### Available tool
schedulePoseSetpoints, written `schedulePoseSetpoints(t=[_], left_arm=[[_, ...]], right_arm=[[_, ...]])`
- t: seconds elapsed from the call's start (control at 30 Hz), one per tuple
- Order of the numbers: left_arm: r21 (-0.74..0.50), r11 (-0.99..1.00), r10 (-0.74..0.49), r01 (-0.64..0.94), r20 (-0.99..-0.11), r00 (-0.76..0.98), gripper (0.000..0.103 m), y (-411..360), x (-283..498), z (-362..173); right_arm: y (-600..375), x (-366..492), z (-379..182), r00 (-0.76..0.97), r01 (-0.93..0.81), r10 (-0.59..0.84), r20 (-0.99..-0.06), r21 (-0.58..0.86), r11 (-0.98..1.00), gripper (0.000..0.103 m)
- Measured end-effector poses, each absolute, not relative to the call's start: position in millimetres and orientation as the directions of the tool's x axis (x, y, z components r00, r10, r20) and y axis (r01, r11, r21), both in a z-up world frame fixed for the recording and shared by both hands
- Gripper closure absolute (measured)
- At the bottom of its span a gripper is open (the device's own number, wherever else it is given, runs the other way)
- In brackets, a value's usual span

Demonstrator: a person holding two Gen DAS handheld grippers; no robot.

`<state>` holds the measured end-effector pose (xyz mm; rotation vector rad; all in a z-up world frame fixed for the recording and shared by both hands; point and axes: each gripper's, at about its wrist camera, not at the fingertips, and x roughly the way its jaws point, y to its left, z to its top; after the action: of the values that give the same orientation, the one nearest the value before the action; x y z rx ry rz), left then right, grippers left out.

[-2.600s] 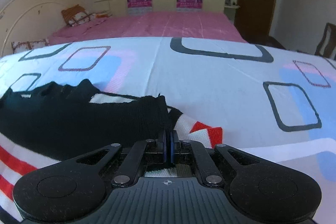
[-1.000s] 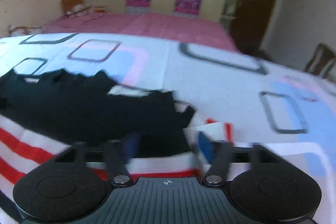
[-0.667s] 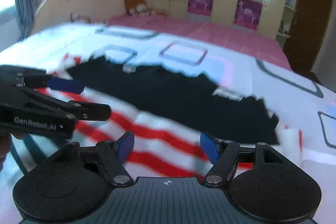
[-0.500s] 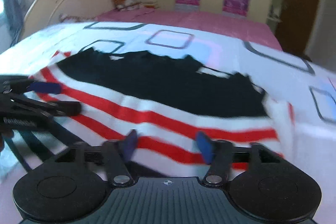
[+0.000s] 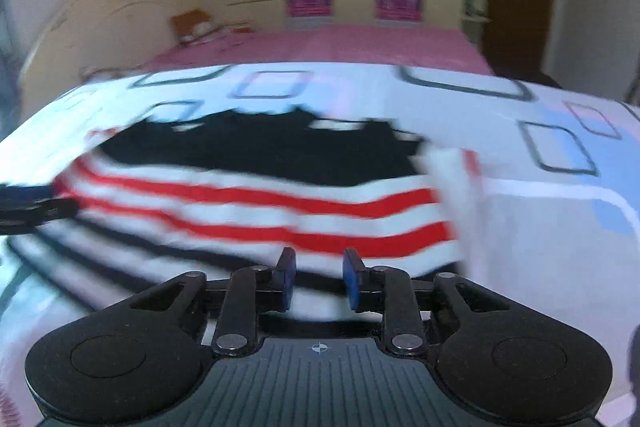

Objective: Fold small clothes
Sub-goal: 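Open both grippers and lift them away from the folded sweater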

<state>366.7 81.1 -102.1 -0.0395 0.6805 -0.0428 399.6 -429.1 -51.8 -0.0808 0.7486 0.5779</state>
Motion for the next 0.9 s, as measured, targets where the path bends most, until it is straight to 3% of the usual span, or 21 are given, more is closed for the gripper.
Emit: schedulePoseSetpoints(t=[0.23,0.53,0.63,0.7,0.83,0.87,0.9], left_arm=[[0.003,0.998,-0.040,0.057,-0.678,0.734,0.024,47.3,358.0,-125.3],[-0.064,0.997,-0.013,-0.042,-0.680,0.733,0.026,109.9,330.6,-119.8],[-0.063,0.996,0.000,-0.059,-0.680,0.733,0.026,110.9,331.0,-116.9],[-0.063,0.996,0.006,-0.068,-0.683,0.730,0.026,109.9,333.2,-117.3],[-0.048,0.996,0.017,-0.069,-0.687,0.726,0.026,106.5,335.3,-118.4],[-0.047,0.997,0.016,-0.067,-0.687,0.727,0.026,106.9,334.5,-118.3],[-0.049,0.997,0.015,-0.067,-0.687,0.726,0.026,107.7,333.8,-118.2]], right_arm=[[-389.4,359.8,-82.2,0.554,-0.587,0.451,-0.700,0.056,0.808,0.048],[-457.0,356.6,-76.4,0.546,-0.543,0.410,-0.731,0.064,0.837,0.048],[-471.8,362.7,-62.8,0.624,-0.465,0.380,-0.683,0.066,0.883,0.048],[-480.6,377.3,-65.0,0.657,-0.376,0.294,-0.694,0.037,0.926,0.048],[-501.7,397.7,-71.7,0.618,-0.315,0.286,-0.733,0.102,0.943,0.049],[-504.9,398.4,-73.3,0.598,-0.324,0.306,-0.741,0.126,0.938,0.053],[-507.5,396.7,-73.7,0.581,-0.338,0.331,-0.743,0.150,0.929,0.064]])
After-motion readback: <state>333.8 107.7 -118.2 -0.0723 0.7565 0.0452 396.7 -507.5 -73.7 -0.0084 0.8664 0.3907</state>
